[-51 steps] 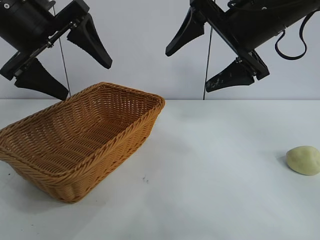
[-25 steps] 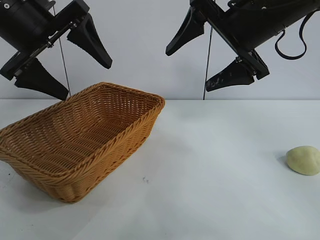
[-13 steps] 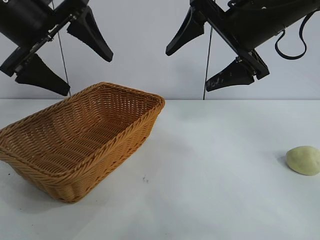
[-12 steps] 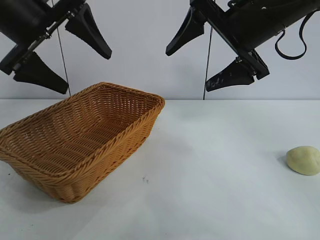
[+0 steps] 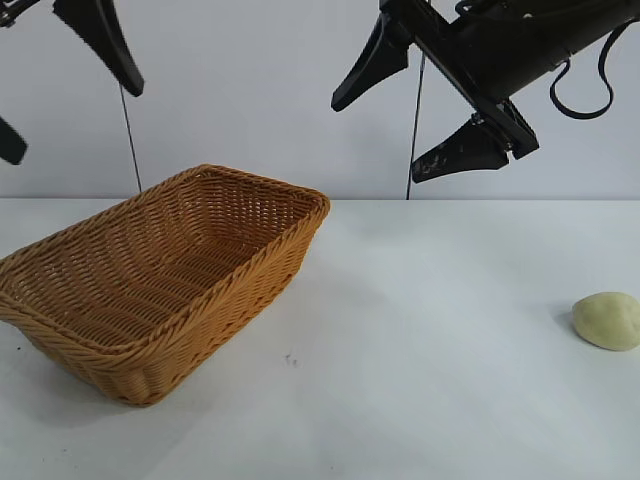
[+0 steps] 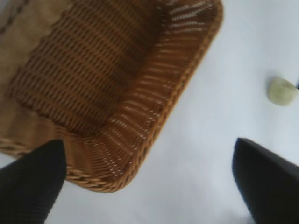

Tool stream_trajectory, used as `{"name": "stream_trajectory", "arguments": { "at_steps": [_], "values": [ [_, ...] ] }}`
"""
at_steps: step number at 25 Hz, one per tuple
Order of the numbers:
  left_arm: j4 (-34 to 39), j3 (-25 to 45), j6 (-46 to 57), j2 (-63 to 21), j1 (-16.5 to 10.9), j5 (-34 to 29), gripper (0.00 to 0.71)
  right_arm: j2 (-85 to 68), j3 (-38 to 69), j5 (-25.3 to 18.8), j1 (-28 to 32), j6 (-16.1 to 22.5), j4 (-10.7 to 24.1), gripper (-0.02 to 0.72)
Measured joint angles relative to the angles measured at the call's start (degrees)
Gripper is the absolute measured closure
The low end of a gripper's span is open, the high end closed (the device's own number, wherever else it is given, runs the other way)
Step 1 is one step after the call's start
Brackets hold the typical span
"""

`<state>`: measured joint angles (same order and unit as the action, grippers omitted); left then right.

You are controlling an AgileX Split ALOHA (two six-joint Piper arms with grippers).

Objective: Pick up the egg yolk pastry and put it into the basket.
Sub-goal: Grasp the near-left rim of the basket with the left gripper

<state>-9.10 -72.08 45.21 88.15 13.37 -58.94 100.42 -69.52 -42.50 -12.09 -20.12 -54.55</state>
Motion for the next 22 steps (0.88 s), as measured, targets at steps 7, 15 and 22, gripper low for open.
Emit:
{"name": "stream_trajectory", "arguments": {
  "at_steps": [7,15,22],
  "values": [
    [2.98,2.64,10.97,0.0,0.06,1.43,0.018,0.0,0.0,0.0,0.0,0.0,0.0,0.008],
    [-4.58,14.71,11.79,0.0,0.06,10.04,0.018,0.0,0.0,-0.11,0.0,0.0,-0.04,0.008],
    [-4.81,21.03,11.79,0.0,0.06,17.46,0.018,0.0,0.0,-0.22,0.0,0.0,-0.04,0.008]
  ]
}}
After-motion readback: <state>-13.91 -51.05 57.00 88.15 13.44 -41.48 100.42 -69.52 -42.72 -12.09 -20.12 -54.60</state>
